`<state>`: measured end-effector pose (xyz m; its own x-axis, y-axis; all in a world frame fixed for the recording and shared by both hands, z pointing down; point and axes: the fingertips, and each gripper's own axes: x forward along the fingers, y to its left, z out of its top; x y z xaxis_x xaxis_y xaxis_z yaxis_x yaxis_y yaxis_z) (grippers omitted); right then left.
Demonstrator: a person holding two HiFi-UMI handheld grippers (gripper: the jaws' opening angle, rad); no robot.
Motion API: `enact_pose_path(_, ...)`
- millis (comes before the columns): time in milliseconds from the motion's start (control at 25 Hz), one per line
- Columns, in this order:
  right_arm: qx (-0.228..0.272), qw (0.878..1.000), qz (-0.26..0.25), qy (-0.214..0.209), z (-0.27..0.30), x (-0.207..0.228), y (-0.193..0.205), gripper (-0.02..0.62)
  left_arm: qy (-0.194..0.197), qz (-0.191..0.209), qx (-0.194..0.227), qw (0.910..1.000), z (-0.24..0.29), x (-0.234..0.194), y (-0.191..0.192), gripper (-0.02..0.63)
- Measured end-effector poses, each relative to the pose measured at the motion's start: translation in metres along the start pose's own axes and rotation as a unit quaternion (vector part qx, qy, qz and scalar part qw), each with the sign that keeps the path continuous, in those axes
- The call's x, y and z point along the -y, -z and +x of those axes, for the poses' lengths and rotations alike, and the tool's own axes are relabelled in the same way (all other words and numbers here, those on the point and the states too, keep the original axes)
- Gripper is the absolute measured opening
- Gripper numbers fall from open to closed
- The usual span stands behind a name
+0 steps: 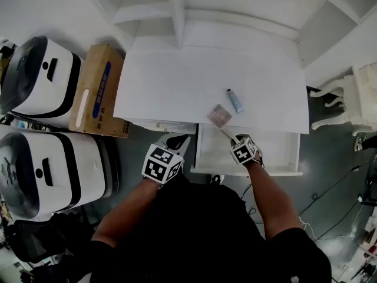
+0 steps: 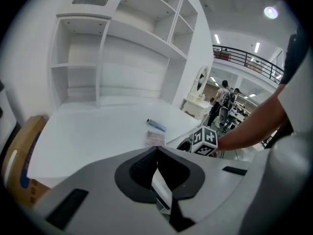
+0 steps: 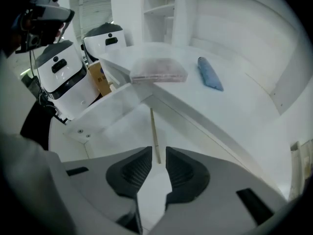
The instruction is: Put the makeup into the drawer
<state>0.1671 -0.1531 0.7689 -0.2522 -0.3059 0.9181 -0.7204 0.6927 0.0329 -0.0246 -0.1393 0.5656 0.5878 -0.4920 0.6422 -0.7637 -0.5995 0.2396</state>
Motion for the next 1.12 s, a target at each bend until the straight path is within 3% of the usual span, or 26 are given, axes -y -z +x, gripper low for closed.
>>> enact_pose_path(280,0.086,0.992,0.086,0.015,-0.062,-0.004,-0.036,0.080,0.019,0.008,0.017,0.9996,-0.005,0.001,-0.007,0.011)
enact_pose_path(480,0.207,0.968,0.139,-0.001,-0.135,-0.025,-0.088,0.078,0.033,0.015,0.033,0.9988,-0.013,0.005,-0.016,0.011)
enact_pose_path(600,0.253,0.954,0.162,-0.003,-0.172,-0.033,-0.103,0.078,0.046,0.016,0.050,0.9976,-0.018,0.012,-0.026,0.011)
enact_pose_path(840,0.306,0.936,0.176,0.004,-0.220,-0.032,-0.117,0.078,0.067,0.033,0.072,0.9946,-0.027,0.024,-0.051,0.011)
enact_pose_path(1000,0.318,0.936,0.147,0.028,-0.238,-0.029,-0.120,0.048,0.067,0.054,0.079,0.9932,-0.031,0.025,-0.060,0.011)
enact_pose_path(1120,0.319,0.935,0.153,0.035,-0.244,-0.029,-0.114,0.035,0.063,0.056,0.079,0.9933,-0.033,0.022,-0.061,0.011)
